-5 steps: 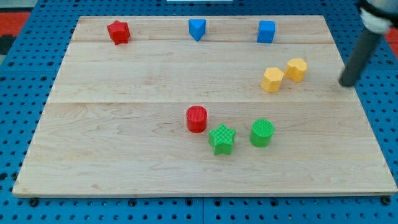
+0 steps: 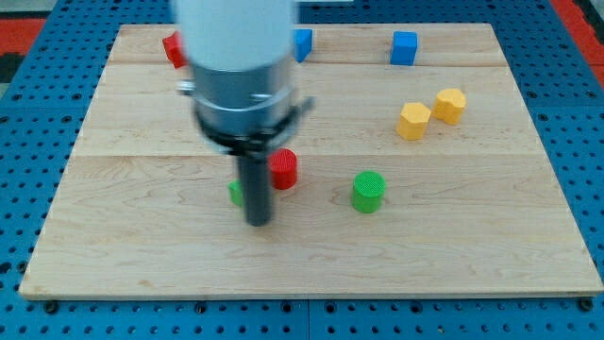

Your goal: Push the green star towards the center left

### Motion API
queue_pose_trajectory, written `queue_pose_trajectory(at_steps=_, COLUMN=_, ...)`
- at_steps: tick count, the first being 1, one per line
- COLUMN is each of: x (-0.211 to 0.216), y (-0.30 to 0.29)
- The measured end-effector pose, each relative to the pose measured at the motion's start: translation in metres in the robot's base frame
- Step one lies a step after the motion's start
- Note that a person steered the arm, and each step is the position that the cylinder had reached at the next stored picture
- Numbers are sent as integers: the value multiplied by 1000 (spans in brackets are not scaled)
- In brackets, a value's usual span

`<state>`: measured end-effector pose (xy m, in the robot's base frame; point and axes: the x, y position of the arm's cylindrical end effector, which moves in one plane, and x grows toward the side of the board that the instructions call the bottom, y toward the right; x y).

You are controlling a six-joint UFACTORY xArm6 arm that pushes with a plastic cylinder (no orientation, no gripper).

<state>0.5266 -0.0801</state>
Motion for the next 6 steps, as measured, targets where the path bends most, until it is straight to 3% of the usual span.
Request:
queue_pose_trajectory(at_steps=1, x=-40, y=-22)
queue_pose_trajectory(at_steps=3, x=-69, y=40)
queue_pose_trajectory(at_steps=4, x=-107, y=2)
queue_pose_trajectory(at_steps=5, x=-105, y=-60)
queue_pose_trajectory(at_steps=6, x=-60, y=-40)
